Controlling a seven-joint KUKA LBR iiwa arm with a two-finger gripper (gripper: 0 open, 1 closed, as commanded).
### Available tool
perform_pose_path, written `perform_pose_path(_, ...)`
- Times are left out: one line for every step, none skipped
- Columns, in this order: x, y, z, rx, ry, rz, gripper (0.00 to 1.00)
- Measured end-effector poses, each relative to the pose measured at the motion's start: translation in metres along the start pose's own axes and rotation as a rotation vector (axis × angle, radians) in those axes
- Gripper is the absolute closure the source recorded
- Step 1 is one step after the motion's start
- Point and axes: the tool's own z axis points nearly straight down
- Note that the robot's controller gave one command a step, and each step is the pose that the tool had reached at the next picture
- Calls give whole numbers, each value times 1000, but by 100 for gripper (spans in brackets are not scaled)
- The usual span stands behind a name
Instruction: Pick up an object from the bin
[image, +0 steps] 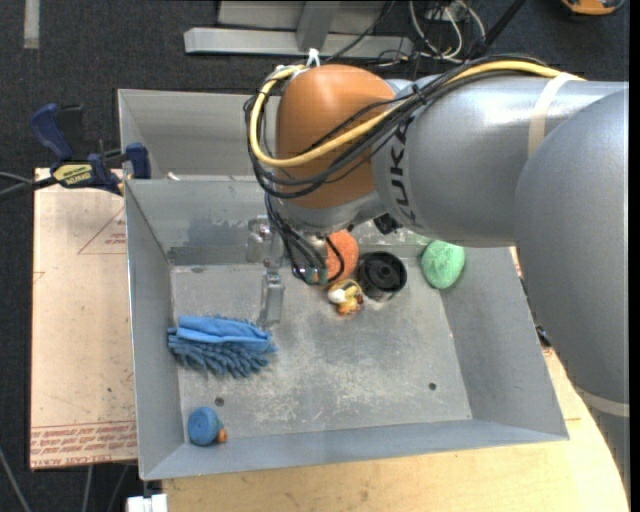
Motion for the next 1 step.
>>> perform_pose_path(-1, -1, -5, -1, -6, 3, 0)
